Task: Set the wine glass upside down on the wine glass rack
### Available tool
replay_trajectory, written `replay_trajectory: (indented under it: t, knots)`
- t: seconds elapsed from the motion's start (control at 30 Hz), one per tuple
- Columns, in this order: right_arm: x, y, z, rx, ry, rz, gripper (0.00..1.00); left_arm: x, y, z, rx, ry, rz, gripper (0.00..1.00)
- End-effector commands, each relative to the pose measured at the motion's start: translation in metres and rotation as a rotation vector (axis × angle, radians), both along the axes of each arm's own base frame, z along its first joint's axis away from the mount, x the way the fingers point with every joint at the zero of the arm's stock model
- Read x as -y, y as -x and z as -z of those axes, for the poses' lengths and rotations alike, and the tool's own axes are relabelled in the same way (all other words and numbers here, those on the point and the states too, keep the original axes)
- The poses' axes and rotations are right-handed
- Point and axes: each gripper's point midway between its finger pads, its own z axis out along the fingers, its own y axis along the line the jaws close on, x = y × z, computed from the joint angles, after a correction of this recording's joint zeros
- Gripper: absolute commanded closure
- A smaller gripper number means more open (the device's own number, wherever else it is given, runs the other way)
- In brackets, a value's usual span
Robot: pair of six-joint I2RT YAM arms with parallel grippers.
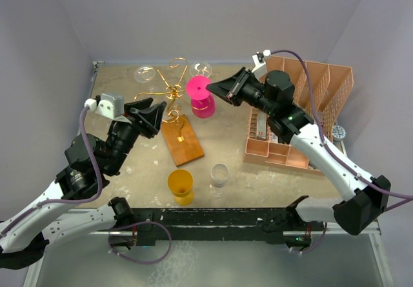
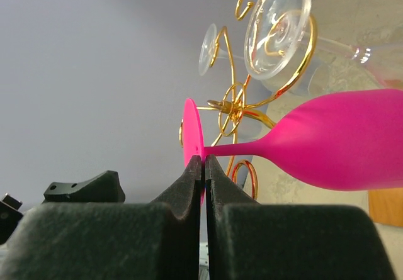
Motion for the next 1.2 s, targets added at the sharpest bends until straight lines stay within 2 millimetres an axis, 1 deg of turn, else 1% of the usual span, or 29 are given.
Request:
replay_trajectory:
  t: [0.0,0.17,0.37,0.47,0.6,0.73,0.97,1.17]
  knots:
    - [-0.01,0.016,-0.035,0.103,-0.016,-0.088,1.0,-0.004,0.001,-0.009,0.025,0.01,-0.011,0.57]
    - [-0.017,0.024,-0.026,0.084,0.014,-0.141,1.0,-0.002,0.001,-0.009,0.028,0.009,-0.004,0.57]
    - [-0.017,0.031,-0.023,0.077,0.037,-0.158,1.0,-0.001,0.001,-0.012,0.032,0.013,0.0,0.57]
    - [-0.014,0.035,-0.021,0.066,0.041,-0.156,1.0,-0.001,0.001,-0.012,0.033,0.017,-0.001,0.57]
    - [-0.009,0.041,-0.024,0.064,0.029,-0.15,1.0,-0.003,0.001,-0.018,0.046,0.042,-0.009,0.57]
    - [-0.001,0.046,-0.024,0.052,0.017,-0.12,1.0,-0.004,0.0,-0.022,0.062,0.061,-0.017,0.57]
    - [0.012,0.047,-0.015,0.025,0.014,-0.053,1.0,-0.001,-0.003,-0.021,0.059,0.056,-0.021,0.57]
    - [0.018,0.036,-0.009,0.019,0.042,0.015,1.0,0.0,-0.002,-0.02,0.045,0.06,-0.016,0.57]
